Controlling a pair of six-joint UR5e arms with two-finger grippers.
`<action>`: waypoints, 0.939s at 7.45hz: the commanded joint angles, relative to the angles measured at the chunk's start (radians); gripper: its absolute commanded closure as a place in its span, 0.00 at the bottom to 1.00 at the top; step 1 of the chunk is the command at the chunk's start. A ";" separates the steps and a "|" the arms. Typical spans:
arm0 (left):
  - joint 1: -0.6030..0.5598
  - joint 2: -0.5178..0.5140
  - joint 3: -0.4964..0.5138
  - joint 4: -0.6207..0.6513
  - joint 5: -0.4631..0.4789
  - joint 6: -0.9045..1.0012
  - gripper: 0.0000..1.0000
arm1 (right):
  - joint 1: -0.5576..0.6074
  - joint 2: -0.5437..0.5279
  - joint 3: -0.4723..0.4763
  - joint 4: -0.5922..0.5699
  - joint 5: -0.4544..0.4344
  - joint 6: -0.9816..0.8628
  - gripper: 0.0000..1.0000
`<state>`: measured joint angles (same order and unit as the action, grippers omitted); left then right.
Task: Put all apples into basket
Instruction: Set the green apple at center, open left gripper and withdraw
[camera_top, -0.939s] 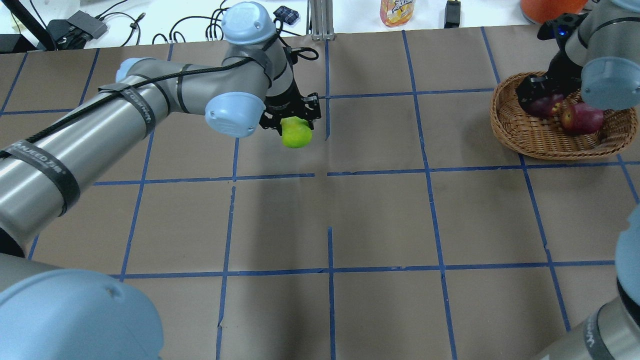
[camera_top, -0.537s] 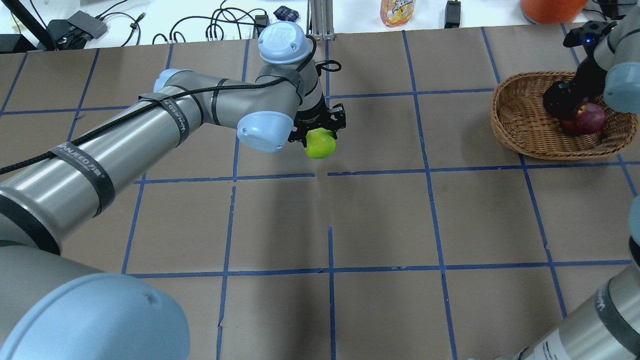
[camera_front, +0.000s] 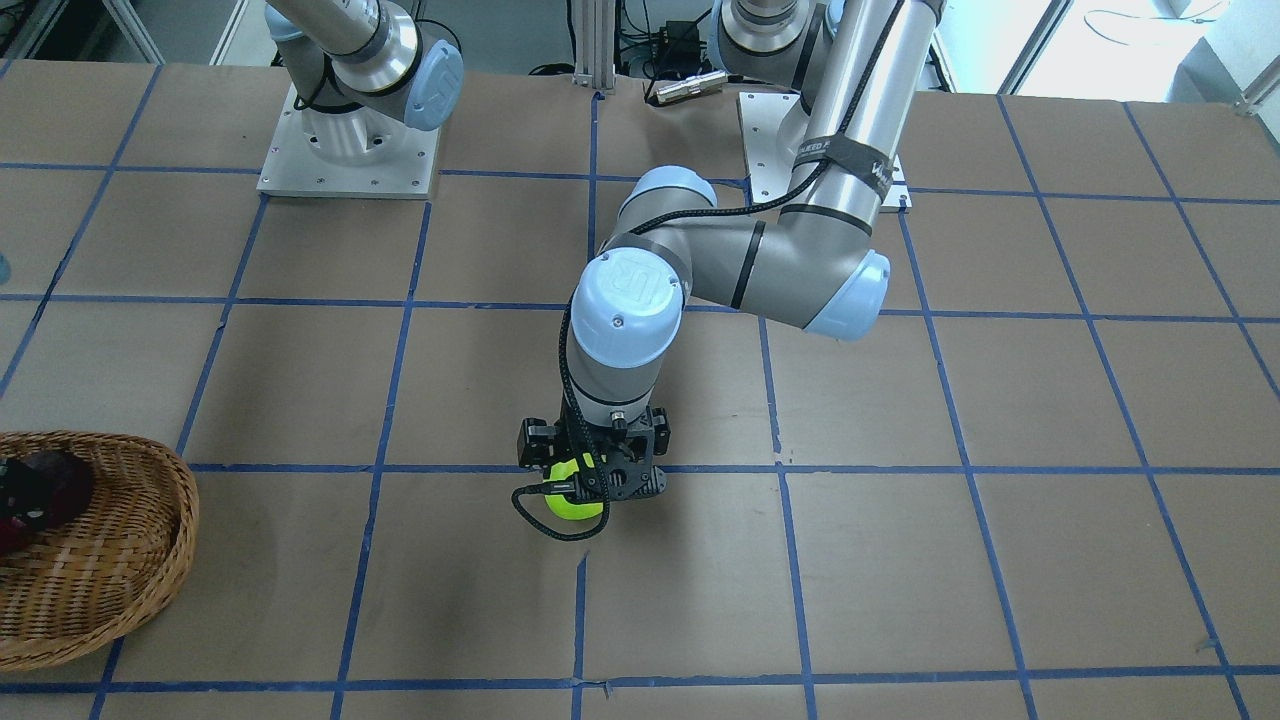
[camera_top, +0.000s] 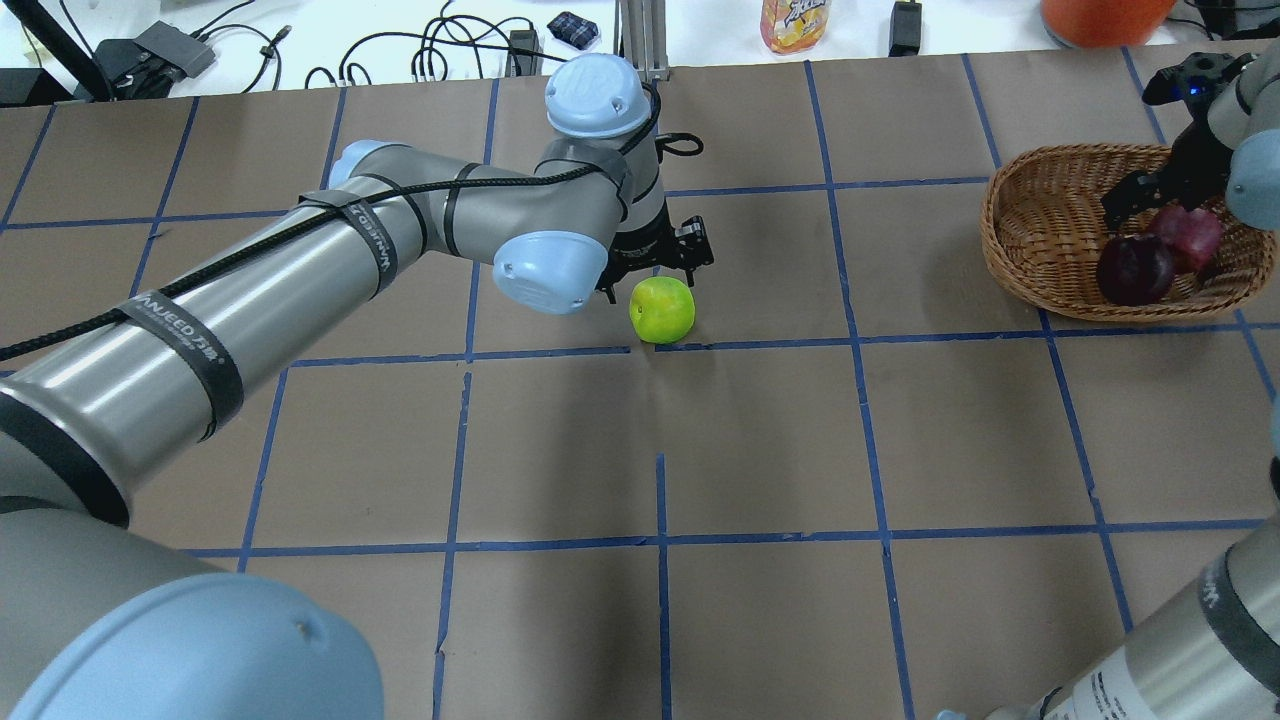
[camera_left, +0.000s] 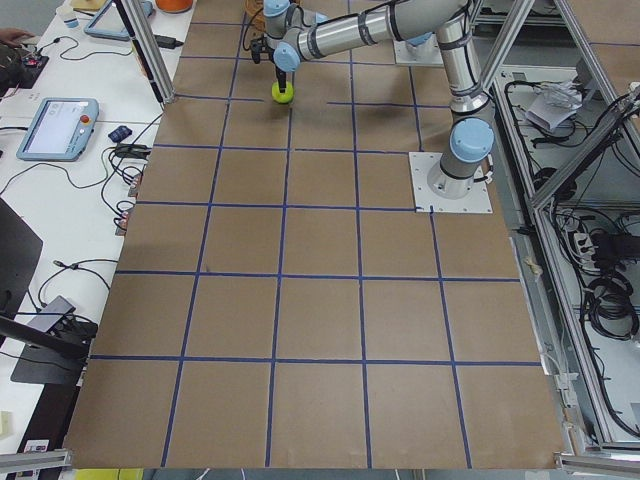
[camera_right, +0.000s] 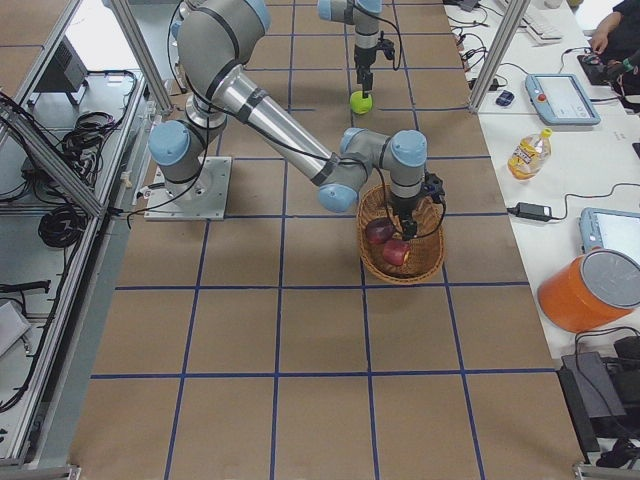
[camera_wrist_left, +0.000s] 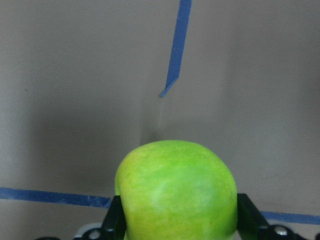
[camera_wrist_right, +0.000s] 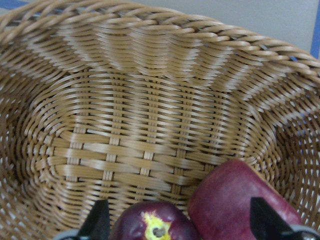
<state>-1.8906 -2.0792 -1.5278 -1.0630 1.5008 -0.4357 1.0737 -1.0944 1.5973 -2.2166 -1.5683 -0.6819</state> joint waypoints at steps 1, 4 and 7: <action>0.098 0.123 0.018 -0.142 0.030 0.136 0.00 | 0.067 -0.067 -0.005 0.133 -0.001 0.045 0.00; 0.255 0.279 0.034 -0.324 0.041 0.404 0.00 | 0.308 -0.114 0.004 0.195 -0.004 0.424 0.00; 0.392 0.462 0.054 -0.560 0.041 0.549 0.00 | 0.553 -0.087 -0.007 0.167 0.016 0.865 0.00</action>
<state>-1.5456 -1.6872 -1.4801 -1.5549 1.5432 0.0632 1.5365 -1.1927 1.5932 -2.0369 -1.5646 0.0259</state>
